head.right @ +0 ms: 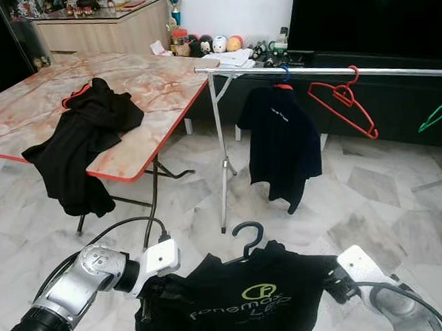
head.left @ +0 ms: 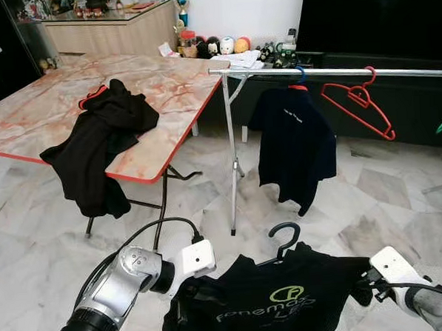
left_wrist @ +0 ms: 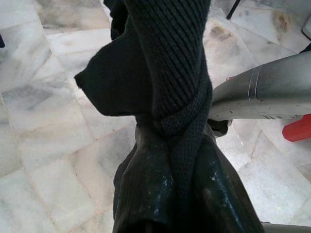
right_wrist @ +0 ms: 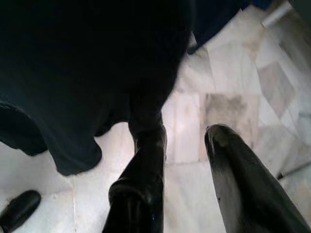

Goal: Hang hanger

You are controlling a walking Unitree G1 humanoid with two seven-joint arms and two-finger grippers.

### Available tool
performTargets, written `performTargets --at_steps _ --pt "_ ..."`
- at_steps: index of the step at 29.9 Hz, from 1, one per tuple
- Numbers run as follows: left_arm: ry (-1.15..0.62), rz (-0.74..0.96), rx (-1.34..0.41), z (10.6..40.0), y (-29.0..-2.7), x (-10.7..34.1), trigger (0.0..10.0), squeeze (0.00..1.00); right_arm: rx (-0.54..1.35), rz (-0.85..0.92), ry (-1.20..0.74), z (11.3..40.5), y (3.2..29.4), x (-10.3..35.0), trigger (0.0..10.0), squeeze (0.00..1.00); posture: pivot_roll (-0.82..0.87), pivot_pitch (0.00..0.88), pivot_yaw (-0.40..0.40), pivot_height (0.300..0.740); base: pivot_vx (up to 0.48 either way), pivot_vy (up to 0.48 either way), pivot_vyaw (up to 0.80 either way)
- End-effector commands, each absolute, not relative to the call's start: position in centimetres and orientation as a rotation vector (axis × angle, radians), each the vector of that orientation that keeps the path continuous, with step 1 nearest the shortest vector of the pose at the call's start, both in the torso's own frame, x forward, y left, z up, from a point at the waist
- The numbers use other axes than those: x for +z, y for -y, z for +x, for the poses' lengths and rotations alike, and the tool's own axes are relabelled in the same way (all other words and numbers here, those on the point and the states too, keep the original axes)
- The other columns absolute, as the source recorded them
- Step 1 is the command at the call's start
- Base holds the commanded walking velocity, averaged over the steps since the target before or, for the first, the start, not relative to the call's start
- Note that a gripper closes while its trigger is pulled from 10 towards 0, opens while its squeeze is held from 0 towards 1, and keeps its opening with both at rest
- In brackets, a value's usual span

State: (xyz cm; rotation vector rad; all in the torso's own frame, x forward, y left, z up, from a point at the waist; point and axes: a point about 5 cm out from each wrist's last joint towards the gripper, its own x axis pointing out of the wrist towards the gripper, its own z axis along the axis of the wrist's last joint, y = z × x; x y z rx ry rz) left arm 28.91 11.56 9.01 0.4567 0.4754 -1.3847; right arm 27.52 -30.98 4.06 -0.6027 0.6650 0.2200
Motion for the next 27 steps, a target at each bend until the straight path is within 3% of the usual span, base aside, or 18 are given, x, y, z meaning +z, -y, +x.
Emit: performTargets --at_steps 1,9,19,27 --pt "-0.455 0.449 -1.399 28.9 -11.5 9.4 0.0 0.0 0.267 -0.583 -0.617 28.0 30.4 4.7 10.0 1.0 -0.08 0.021 0.044 0.74 0.0 0.0 0.0" --pt "-0.458 0.45 -1.398 28.9 -11.5 9.4 0.0 0.0 0.446 -0.657 -0.654 27.0 30.3 4.6 10.0 1.0 -0.08 0.023 0.045 0.74 0.0 0.0 0.0" --pt "-0.463 0.452 -1.401 28.8 -11.7 9.4 0.0 0.0 0.388 -0.642 -0.668 25.7 32.7 4.9 10.0 1.0 -0.08 0.024 0.048 0.74 0.0 0.0 0.0" --pt "-0.457 0.455 -1.416 28.8 -11.4 9.6 0.0 0.0 0.386 -0.64 -0.673 25.3 32.8 4.5 10.0 1.0 -0.08 0.023 0.05 0.74 0.0 0.0 0.0"
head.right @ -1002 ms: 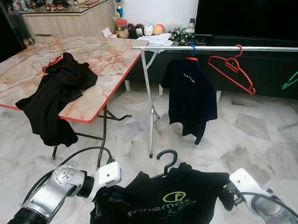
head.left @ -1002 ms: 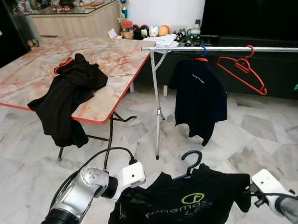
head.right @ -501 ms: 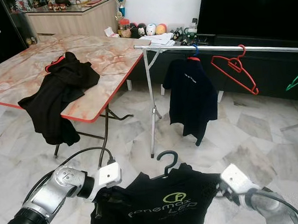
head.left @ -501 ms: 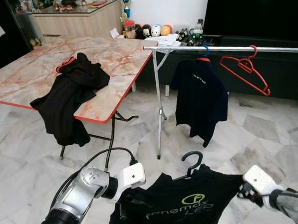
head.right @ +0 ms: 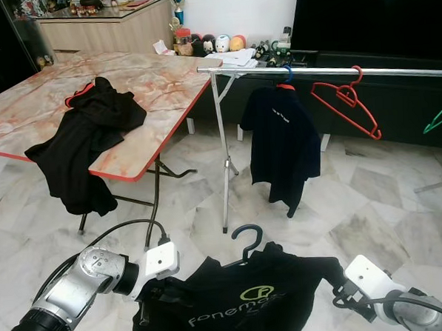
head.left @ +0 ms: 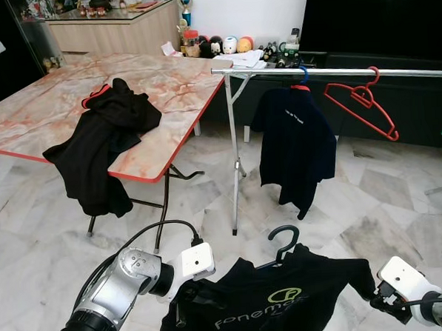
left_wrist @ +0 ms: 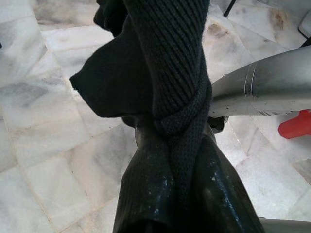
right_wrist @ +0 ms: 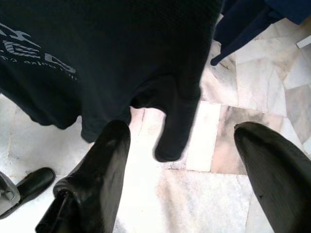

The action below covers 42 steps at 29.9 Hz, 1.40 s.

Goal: Hang hanger

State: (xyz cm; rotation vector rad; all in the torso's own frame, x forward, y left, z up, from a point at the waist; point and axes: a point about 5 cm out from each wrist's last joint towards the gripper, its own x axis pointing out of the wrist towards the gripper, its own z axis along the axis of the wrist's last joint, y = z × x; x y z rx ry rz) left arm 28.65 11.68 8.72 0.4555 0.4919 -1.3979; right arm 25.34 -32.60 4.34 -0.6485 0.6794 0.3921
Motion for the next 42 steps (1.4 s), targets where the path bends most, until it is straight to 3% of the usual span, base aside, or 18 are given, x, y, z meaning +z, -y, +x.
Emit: performTargets --at_steps 1,2,3,18,24,42 --pt "-0.455 0.456 -1.419 28.8 -11.4 9.6 0.0 0.0 0.38 -0.663 -0.671 25.5 32.7 4.4 10.0 0.51 -0.08 0.021 0.049 0.74 0.0 0.0 0.0" --pt "-0.454 0.456 -1.42 28.8 -11.4 9.7 0.0 0.0 0.374 -0.671 -0.672 25.5 32.7 4.4 10.0 0.51 -0.08 0.021 0.049 0.74 0.0 0.0 0.0" --pt "-0.454 0.457 -1.421 28.8 -11.4 9.7 0.0 0.0 0.369 -0.679 -0.673 25.6 32.7 4.4 10.0 0.0 -0.08 0.021 0.049 0.74 0.0 0.0 0.0" --pt "-0.432 0.475 -1.452 28.6 -11.0 10.4 0.0 0.0 0.391 -0.659 -0.686 26.8 30.7 3.2 10.0 0.0 -0.06 0.0 0.051 0.74 0.0 0.0 0.0" --pt "-0.427 0.479 -1.458 28.6 -10.8 10.6 0.0 0.0 0.354 -0.738 -0.688 27.0 30.9 3.2 10.0 0.0 -0.06 0.002 0.051 0.74 0.0 0.0 0.0" --pt "-0.426 0.48 -1.458 28.6 -10.9 10.6 0.0 0.0 0.35 -0.74 -0.685 27.1 30.9 3.3 10.0 0.0 -0.06 0.005 0.05 0.74 0.0 0.0 0.0"
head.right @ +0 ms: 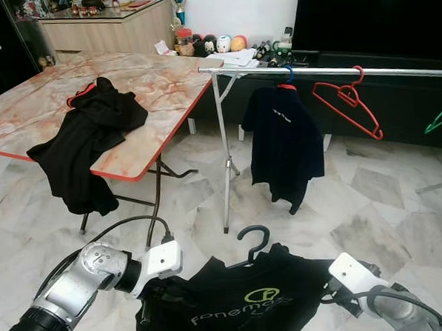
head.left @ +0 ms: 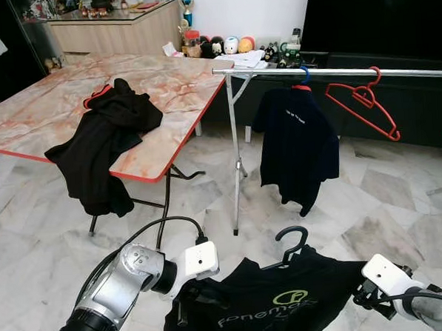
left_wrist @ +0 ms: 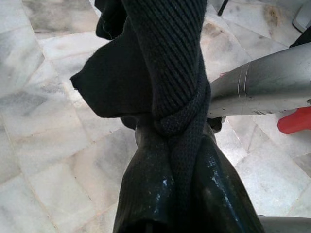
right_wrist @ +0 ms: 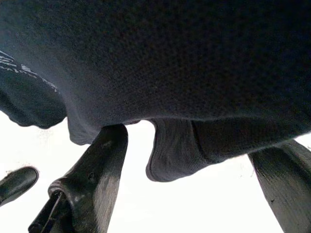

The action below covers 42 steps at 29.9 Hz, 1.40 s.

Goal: Hang hanger

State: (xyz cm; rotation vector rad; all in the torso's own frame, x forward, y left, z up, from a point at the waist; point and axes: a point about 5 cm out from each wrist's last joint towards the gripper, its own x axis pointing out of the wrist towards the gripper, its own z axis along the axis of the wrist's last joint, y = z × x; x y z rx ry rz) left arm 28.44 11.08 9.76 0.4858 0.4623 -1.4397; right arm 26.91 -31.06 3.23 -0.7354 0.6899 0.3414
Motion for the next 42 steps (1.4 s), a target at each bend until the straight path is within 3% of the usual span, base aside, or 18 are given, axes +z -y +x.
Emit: performTargets --at_steps 1,14,15,18,30,31,32,33,42 --pt "-0.426 0.48 -1.458 28.6 -10.9 10.6 0.0 0.0 0.35 -0.74 -0.685 27.1 30.9 3.3 10.0 0.0 -0.06 0.005 0.05 0.74 0.0 0.0 0.0" --pt "-0.427 0.479 -1.458 28.5 -10.9 10.6 0.0 0.0 0.333 -0.751 -0.678 27.2 31.0 3.4 10.0 0.0 -0.06 0.005 0.05 0.74 0.0 0.0 0.0" --pt "-0.42 0.481 -1.454 28.6 -10.8 10.8 0.0 0.0 0.203 -0.773 -0.682 27.3 31.9 3.5 10.0 0.0 -0.05 0.013 0.055 0.74 0.0 0.0 0.0" --pt "-0.417 0.481 -1.452 28.6 -10.8 10.9 0.0 0.0 0.149 -0.782 -0.689 27.2 32.3 3.5 10.0 0.0 -0.05 0.013 0.055 0.74 0.0 0.0 0.0" --pt "-0.419 0.483 -1.448 28.6 -10.8 10.9 0.0 0.0 0.173 -0.761 -0.695 27.1 31.9 3.1 10.0 0.0 -0.05 0.014 0.052 0.74 0.0 0.0 0.0" --pt "-0.418 0.483 -1.448 28.6 -10.8 10.9 0.0 0.0 0.176 -0.759 -0.692 27.1 31.9 3.1 2.4 0.0 -0.05 0.014 0.052 0.74 0.0 0.0 0.0" --pt "-0.418 0.483 -1.448 28.6 -10.8 10.9 0.0 0.0 0.176 -0.759 -0.692 27.1 31.9 3.1 2.4 0.0 -0.05 0.014 0.052 0.74 0.0 0.0 0.0" --pt "-0.418 0.483 -1.447 28.6 -10.8 10.9 0.0 0.0 0.183 -0.756 -0.688 27.2 31.8 3.1 0.0 0.0 -0.05 0.014 0.052 0.74 0.0 0.0 0.0" --pt "-0.421 0.485 -1.446 28.6 -10.9 10.9 0.0 0.0 0.196 -0.737 -0.667 27.4 31.4 3.2 0.0 0.0 -0.05 0.014 0.052 0.74 0.0 0.0 0.0"
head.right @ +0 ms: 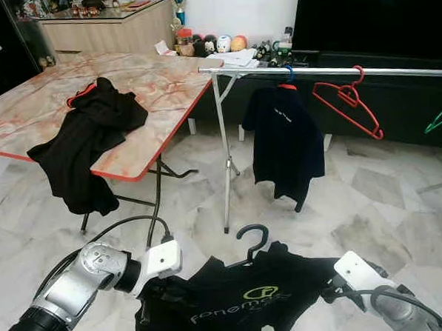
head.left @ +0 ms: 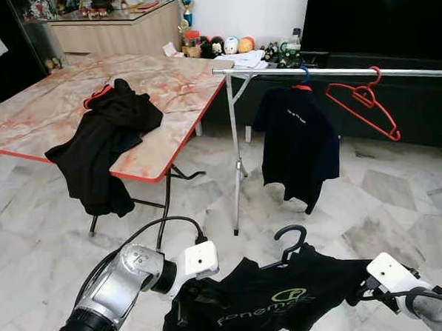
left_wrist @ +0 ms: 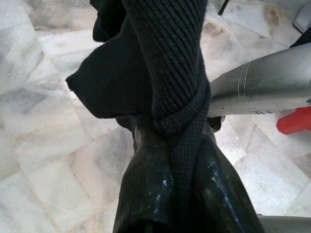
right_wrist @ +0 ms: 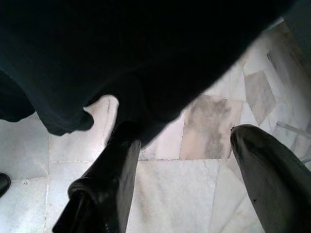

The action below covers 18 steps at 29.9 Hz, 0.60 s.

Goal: Hang hanger

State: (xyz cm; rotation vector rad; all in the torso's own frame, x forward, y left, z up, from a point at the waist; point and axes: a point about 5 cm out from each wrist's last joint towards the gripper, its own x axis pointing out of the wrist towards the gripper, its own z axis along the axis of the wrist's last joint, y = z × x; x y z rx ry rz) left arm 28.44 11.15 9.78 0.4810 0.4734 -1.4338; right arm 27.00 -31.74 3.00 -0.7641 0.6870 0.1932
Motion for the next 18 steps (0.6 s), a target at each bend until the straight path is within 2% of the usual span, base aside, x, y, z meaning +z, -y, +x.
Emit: performTargets --at_steps 1,18 --pt "-0.421 0.485 -1.446 28.64 -10.88 10.88 0.0 0.0 0.196 -0.737 -0.667 27.43 31.37 3.23 0.0 0.0 -0.05 0.014 0.052 0.74 0.0 0.0 0.0" --pt "-0.417 0.486 -1.443 28.72 -10.83 10.95 0.0 0.0 0.215 -0.73 -0.665 27.43 31.09 3.08 0.0 0.0 -0.04 0.014 0.052 0.74 0.0 0.0 0.0"
